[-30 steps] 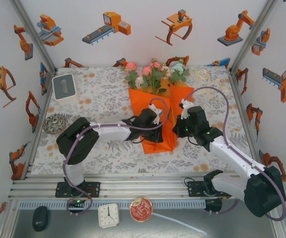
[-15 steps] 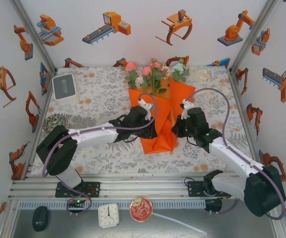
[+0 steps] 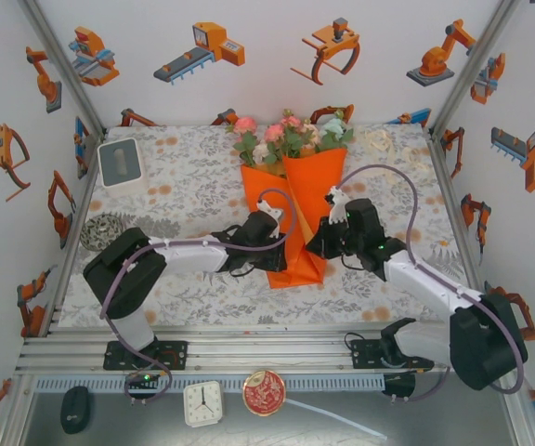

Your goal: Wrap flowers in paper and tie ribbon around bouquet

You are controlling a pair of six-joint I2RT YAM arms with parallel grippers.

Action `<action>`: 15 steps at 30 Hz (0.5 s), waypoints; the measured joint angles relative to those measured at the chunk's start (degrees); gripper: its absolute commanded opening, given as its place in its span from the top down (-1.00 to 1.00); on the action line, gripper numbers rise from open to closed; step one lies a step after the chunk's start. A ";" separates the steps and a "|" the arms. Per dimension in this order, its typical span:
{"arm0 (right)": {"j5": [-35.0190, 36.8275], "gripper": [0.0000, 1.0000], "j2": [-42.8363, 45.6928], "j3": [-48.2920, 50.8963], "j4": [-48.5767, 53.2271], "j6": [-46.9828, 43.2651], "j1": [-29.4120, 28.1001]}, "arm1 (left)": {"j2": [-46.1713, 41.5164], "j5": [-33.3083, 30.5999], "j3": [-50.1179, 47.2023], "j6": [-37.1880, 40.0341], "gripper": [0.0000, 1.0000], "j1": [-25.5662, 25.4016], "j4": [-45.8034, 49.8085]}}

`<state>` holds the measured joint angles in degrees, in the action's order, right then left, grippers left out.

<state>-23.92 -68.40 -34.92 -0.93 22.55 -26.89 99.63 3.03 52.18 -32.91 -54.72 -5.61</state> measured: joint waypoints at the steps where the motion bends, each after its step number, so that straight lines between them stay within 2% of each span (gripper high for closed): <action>1: -0.76 1.00 -0.72 -0.37 -0.31 0.28 -0.35 | 0.02 0.00 0.00 -0.02 0.25 0.00 -0.09; 8: -3.72 0.97 -8.17 -1.49 -5.14 2.95 -3.80 | 0.04 -0.07 0.02 -0.42 0.25 0.00 -0.44; 15: -3.74 0.92 -12.35 -1.49 -6.47 3.63 -4.07 | -0.24 -0.85 0.00 -0.81 0.25 0.07 -0.37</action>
<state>-27.66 -80.75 -36.40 -7.40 26.17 -30.96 99.39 2.17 52.18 -33.71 -54.65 -5.98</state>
